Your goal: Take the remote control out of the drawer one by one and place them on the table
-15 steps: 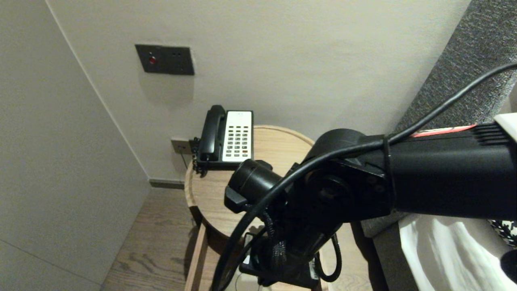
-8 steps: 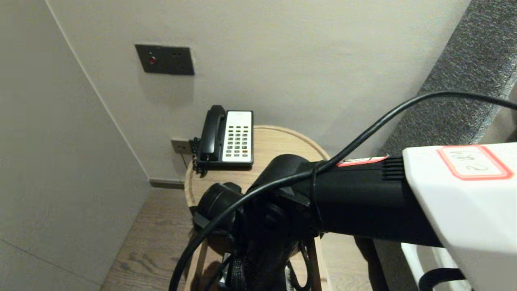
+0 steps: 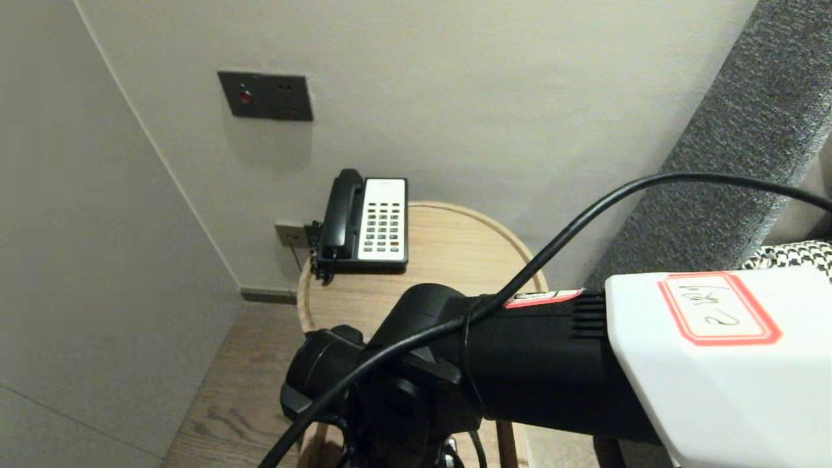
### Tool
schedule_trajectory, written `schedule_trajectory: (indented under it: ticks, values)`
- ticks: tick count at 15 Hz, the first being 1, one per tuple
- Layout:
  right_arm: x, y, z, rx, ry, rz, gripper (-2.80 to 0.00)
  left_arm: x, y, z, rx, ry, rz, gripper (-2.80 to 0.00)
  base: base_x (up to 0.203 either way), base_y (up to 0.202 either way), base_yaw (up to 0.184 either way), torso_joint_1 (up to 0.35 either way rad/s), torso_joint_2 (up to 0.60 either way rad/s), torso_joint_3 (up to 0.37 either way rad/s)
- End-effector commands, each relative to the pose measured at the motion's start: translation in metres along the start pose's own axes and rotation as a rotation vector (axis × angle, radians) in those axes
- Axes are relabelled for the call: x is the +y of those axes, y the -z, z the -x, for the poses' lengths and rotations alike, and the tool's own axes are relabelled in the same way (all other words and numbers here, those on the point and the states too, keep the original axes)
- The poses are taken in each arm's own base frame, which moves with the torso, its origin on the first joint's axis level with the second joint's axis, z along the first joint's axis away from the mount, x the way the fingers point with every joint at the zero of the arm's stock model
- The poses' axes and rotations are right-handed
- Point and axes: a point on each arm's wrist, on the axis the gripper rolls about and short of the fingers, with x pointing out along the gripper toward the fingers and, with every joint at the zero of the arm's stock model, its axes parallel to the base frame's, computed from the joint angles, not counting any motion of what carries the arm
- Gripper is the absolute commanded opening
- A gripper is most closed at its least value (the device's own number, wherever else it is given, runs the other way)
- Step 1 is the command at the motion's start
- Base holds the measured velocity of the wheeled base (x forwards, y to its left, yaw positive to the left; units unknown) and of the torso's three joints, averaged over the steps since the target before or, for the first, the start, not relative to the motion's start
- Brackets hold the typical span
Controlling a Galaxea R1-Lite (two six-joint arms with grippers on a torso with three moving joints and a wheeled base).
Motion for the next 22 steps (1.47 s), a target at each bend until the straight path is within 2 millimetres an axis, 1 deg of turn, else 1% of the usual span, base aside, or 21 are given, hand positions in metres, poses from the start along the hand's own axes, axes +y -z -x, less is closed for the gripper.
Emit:
schedule_trajectory:
  ticks: [1, 3, 5, 7, 9, 12, 13, 15, 18, 20, 22]
  values:
    - [-0.002, 0.003, 0.014, -0.011, -0.024, 0.017, 0.0, 0.0, 0.0, 0.0, 0.0, -0.001, 0.0, -2.8, 0.0, 0.0, 0.0, 0.0, 0.0, 0.0]
    - [-0.005, 0.004, 0.023, -0.019, -0.036, 0.078, 0.0, 0.0, 0.0, 0.0, 0.0, 0.0, -0.001, -2.8, 0.0, 0.0, 0.0, 0.0, 0.0, 0.0]
    - [-0.009, 0.003, 0.019, -0.024, -0.018, 0.14, 0.0, 0.0, 0.0, 0.0, 0.0, -0.001, -0.001, -2.8, 0.0, 0.0, 0.0, 0.0, 0.0, 0.0]
    - [-0.012, 0.003, 0.015, -0.027, -0.006, 0.241, 0.0, 0.0, 0.0, 0.0, 0.0, 0.0, -0.001, -2.8, 0.0, 0.0, 0.0, 0.0, 0.0, 0.0]
    - [-0.017, 0.007, 0.008, -0.051, 0.055, 0.308, 0.0, 0.0, 0.0, 0.0, 0.0, -0.001, -0.001, -2.8, 0.0, 0.0, 0.0, 0.0, 0.0, 0.0]
    - [-0.022, 0.013, 0.016, -0.064, 0.067, 0.393, 0.0, 0.0, 0.0, 0.0, 0.0, -0.001, 0.001, -2.8, 0.0, 0.0, 0.0, 0.0, 0.0, 0.0]
    - [-0.026, 0.019, 0.019, -0.058, 0.072, 0.448, 0.0, 0.0, 0.0, 0.0, 0.0, -0.001, 0.0, -2.8, 0.0, 0.0, 0.0, 0.0, 0.0, 0.0]
    - [-0.028, 0.022, 0.018, -0.079, 0.072, 0.524, 0.0, 0.0, 0.0, 0.0, 0.0, -0.001, -0.001, -2.8, 0.0, 0.0, 0.0, 0.0, 0.0, 0.0]
    - [-0.026, 0.021, 0.018, -0.116, 0.06, 0.647, 0.0, 0.0, 0.0, 0.0, 0.0, -0.001, 0.0, -2.8, 0.0, 0.0, 0.0, 0.0, 0.0, 0.0]
    - [-0.021, 0.018, 0.018, -0.136, 0.041, 0.689, 0.0, 0.0, 0.0, 0.0, 0.0, -0.001, -0.001, -2.8, 0.0, 0.0, 0.0, 0.0, 0.0, 0.0]
    - [-0.017, 0.014, 0.011, -0.137, 0.043, 0.705, 0.0, 0.0, 0.0, 0.0, 0.0, -0.001, -0.001, -2.8, 0.0, 0.0, 0.0, 0.0, 0.0, 0.0]
